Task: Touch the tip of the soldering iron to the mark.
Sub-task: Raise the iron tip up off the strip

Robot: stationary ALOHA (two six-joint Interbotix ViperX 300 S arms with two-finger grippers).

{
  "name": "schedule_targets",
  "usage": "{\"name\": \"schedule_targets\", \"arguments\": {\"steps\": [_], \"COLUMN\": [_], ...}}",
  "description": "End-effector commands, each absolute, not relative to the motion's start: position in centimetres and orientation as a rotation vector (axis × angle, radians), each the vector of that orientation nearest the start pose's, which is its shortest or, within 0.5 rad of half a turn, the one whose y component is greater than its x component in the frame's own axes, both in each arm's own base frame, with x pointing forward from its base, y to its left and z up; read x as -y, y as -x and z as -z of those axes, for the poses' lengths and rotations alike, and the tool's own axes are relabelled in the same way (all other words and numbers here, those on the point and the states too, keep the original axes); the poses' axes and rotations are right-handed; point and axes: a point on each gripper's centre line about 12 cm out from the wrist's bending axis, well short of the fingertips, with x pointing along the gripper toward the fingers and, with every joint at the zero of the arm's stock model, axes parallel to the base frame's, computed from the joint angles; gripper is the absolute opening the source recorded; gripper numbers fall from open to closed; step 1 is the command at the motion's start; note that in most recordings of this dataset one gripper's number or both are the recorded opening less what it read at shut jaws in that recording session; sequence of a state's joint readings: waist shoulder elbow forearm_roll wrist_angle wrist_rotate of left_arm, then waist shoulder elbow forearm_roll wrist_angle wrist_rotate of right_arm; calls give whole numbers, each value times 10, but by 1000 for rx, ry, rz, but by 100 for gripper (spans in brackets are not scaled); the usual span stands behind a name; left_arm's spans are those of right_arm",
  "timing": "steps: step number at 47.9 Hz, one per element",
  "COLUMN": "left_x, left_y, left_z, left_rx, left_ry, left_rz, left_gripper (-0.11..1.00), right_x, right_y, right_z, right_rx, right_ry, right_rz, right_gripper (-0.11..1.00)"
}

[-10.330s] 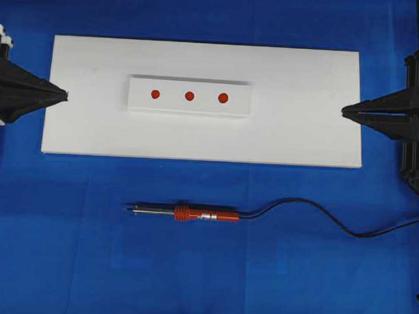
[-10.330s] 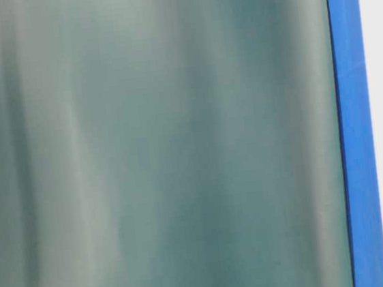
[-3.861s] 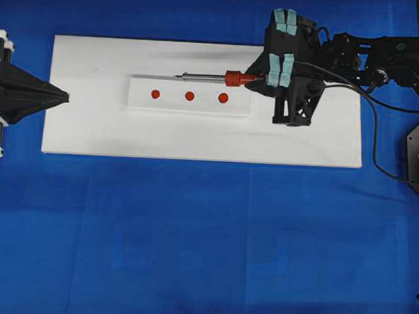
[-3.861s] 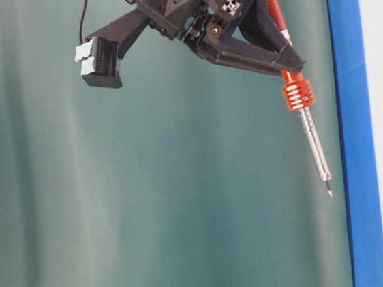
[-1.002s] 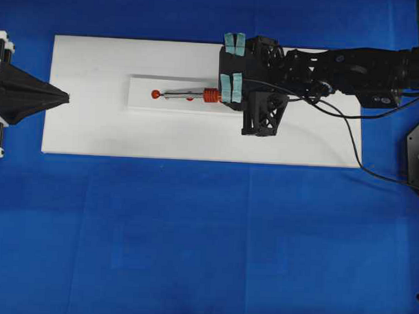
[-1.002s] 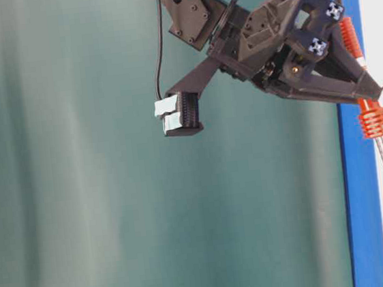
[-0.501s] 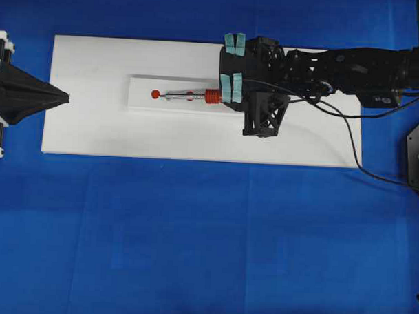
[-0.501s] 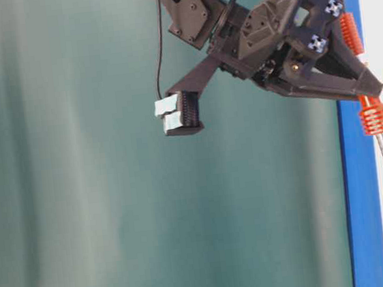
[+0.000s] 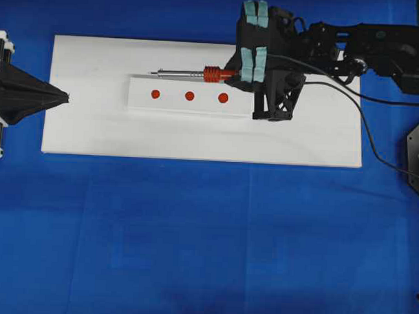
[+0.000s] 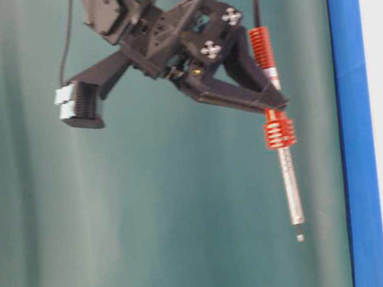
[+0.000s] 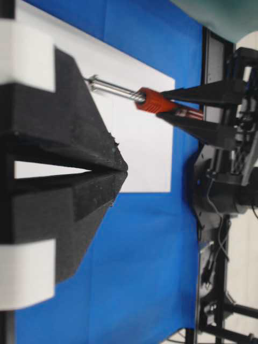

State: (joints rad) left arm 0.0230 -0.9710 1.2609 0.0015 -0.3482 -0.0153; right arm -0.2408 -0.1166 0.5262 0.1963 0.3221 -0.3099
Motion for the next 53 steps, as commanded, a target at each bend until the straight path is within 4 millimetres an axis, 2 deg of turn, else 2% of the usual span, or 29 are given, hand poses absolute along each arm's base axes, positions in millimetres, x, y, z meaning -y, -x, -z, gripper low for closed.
{"name": "schedule_targets", "arguments": {"steps": [1, 19, 25, 42, 53], "left_x": [-4, -3, -3, -3, -3], "left_y": [-193, -193, -193, -193, -193], "left_z": [-270, -270, -270, -270, -270], "left_rx": [71, 71, 71, 71, 71], "left_ry": [13, 13, 13, 12, 12], "left_rz": [-19, -17, -17, -17, -17], "left_gripper": [0, 0, 0, 0, 0], "right_x": [87, 86, 85, 85, 86], "right_y": [-380, -374, -363, -314, -306], "right_z": [-256, -251, -247, -243, -244], "right_rx": [-672, -693, -708, -709, -705], "right_ry": [22, 16, 8, -6, -9], "right_rz": [132, 130, 135, 170, 181], "right_gripper": [6, 6, 6, 6, 6]}}
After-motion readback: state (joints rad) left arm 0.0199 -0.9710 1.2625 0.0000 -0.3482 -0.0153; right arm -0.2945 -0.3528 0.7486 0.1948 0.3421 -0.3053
